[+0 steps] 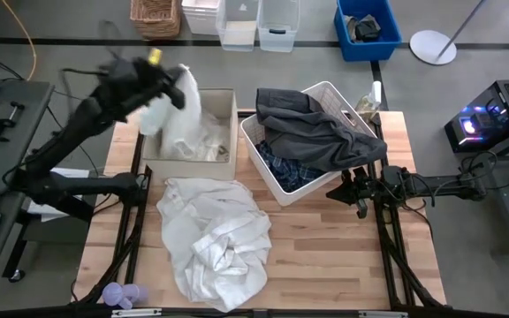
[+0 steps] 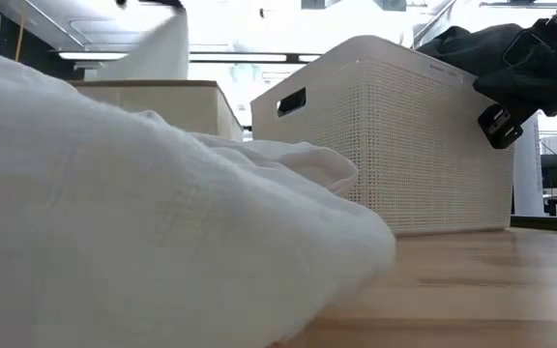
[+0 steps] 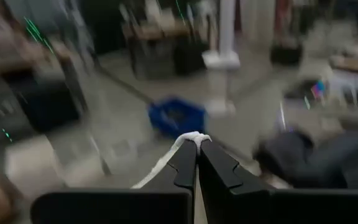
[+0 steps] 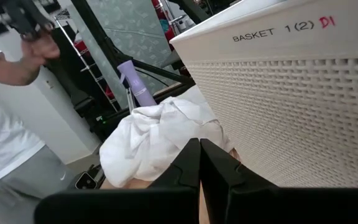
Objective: Sort clothes
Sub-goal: Put the right white shirt into the gray laundry organizer, then put the white shirt into the gray laundry organizer
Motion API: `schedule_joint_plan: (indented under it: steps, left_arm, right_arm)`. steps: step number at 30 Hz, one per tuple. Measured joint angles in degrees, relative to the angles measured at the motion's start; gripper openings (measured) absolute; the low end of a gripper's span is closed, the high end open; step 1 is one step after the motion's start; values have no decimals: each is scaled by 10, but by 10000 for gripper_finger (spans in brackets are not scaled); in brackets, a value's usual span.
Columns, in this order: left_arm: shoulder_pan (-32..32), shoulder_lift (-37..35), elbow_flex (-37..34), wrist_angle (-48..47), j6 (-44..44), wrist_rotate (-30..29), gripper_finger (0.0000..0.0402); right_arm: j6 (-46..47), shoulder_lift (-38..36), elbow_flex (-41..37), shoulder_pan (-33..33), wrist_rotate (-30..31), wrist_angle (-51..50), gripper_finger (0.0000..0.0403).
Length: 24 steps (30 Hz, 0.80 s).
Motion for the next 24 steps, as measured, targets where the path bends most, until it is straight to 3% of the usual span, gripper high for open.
schedule_joint_plan:
  steps: [10,14,19,22,24]
  left_arm:
    - [-6,-11,-139,-51,-112,80,18]
    - [0,-14,-142,-137,-94,71,62]
    - [-1,-18,-134,-164,-115,101,136]
    - [-1,-18,-115,-191,-121,158,177]
    - [-1,-19,-99,-211,-147,235,200]
  right_arm:
    - [0,0,0,0,0,0,0]
    - [0,0,0,0,0,0,0]
    - [0,0,0,0,0,0,0]
    - [0,0,0,0,0,0,0]
    - [0,0,0,0,0,0,0]
